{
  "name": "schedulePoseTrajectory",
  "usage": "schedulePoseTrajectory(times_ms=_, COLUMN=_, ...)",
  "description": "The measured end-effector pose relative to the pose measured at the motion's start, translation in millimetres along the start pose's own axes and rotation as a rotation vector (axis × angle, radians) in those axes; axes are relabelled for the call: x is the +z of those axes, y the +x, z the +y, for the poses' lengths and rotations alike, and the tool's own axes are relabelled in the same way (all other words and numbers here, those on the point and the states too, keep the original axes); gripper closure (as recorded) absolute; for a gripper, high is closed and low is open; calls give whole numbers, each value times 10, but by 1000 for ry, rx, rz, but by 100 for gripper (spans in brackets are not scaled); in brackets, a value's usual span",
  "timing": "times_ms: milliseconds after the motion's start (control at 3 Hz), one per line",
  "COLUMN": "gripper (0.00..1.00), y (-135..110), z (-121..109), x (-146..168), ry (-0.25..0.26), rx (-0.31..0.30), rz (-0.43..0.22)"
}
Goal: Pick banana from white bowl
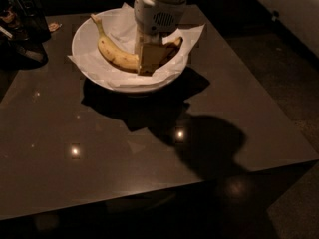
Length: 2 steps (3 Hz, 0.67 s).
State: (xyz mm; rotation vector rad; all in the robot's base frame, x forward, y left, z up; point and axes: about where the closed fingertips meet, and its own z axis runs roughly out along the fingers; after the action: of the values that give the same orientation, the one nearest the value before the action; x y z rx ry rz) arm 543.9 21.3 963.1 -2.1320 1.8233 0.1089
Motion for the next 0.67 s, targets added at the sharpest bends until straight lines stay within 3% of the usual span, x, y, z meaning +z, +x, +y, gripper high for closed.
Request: schedulePoseTrajectory(times_ms=667, gripper=100, y=-86, z=181, x=-140, ry=-11, rx=-22, rz=-25)
